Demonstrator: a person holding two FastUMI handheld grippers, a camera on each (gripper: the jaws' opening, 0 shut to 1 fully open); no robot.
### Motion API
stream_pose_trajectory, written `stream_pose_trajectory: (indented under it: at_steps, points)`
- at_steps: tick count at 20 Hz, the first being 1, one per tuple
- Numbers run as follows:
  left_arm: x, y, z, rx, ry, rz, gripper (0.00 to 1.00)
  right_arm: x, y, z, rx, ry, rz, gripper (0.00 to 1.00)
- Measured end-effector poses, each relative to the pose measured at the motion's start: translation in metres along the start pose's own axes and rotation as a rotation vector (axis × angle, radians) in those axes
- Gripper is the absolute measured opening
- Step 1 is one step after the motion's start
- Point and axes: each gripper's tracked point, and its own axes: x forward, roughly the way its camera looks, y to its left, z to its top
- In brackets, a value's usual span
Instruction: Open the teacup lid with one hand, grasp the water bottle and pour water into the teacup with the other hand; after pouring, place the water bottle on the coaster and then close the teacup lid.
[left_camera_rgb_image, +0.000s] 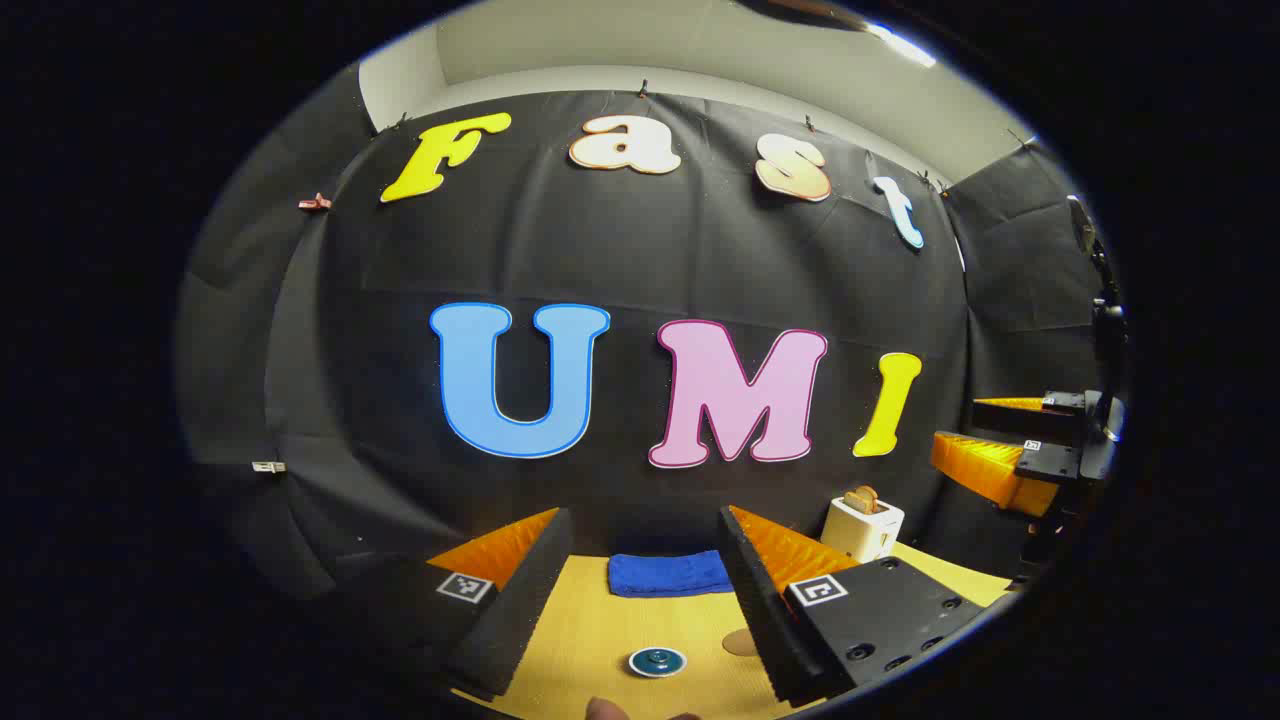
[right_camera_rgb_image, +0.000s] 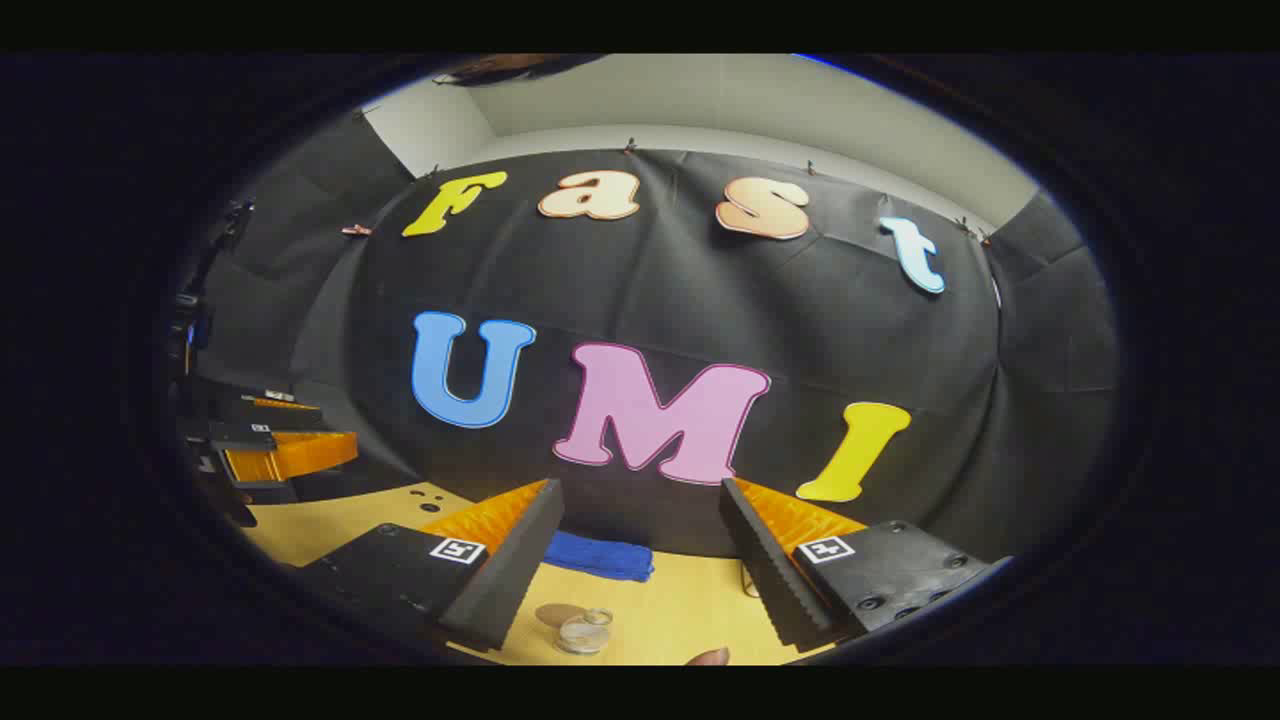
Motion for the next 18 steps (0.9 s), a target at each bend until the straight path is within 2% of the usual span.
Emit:
stream_pose_trajectory:
  at_steps: [18]
  points:
    - [0.013, -0.013, -0.012, 0.029, 0.023, -0.036, 0.92, 0.013, 0.005, -0.008, 0.027, 0.026, -0.002, 0.96]
